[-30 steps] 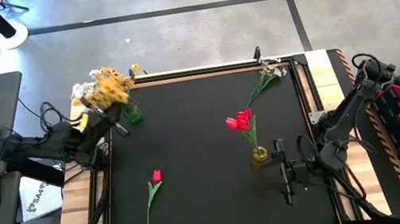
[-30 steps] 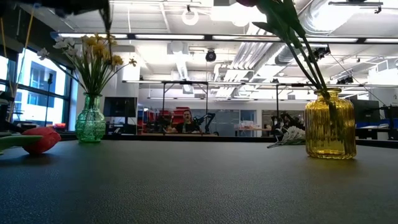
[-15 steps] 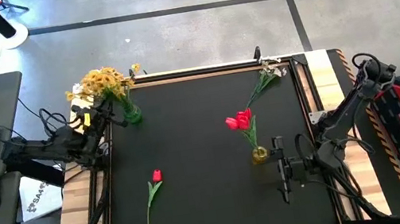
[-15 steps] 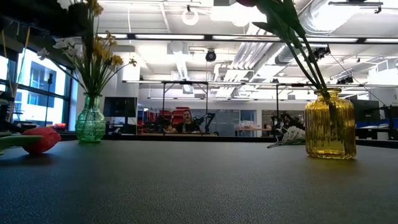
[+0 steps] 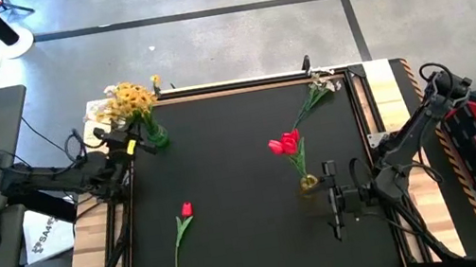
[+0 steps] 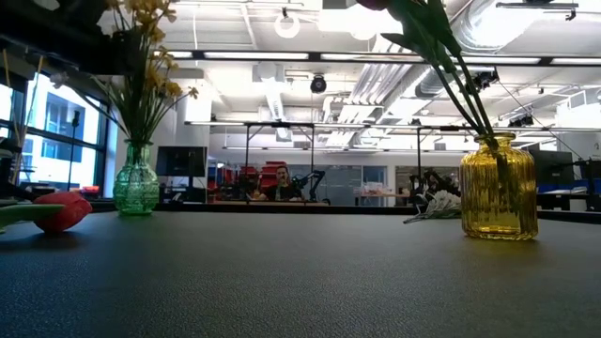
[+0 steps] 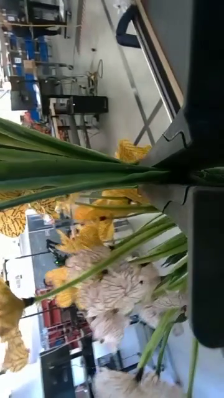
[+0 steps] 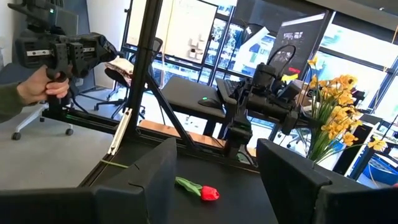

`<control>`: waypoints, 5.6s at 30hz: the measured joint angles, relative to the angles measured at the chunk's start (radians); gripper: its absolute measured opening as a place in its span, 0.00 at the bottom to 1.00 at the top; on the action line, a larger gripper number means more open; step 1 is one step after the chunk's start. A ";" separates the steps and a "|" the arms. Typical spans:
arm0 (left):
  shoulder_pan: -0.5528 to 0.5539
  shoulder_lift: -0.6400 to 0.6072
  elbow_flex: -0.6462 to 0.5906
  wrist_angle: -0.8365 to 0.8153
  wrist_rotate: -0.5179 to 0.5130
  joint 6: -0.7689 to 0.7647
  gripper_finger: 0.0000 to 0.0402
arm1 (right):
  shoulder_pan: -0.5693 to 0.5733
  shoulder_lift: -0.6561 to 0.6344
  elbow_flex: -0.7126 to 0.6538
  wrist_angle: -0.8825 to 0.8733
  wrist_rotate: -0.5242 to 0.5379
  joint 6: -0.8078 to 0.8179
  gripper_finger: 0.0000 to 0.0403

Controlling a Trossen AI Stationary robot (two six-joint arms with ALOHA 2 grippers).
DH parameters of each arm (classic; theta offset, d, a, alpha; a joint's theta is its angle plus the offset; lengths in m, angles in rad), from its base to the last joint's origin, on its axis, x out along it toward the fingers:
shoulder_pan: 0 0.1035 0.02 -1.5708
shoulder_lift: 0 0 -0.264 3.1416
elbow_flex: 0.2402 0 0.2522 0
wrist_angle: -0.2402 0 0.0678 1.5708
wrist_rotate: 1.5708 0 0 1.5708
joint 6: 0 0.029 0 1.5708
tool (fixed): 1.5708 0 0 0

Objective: Sort flowers into vase by color
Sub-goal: Put the yellow clustered flowers into the green flower vase

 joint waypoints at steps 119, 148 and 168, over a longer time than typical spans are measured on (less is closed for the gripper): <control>0.277 0.079 0.334 -0.995 0.525 -0.888 0.28 | 0.001 0.000 0.000 -0.076 -0.013 0.071 0.51; 0.277 0.084 0.541 -1.194 0.668 -0.889 0.52 | 0.000 0.000 0.000 -0.092 -0.012 0.070 0.51; 0.277 0.196 0.503 -1.183 0.586 -0.839 0.01 | 0.000 0.000 0.000 -0.092 -0.008 0.070 0.51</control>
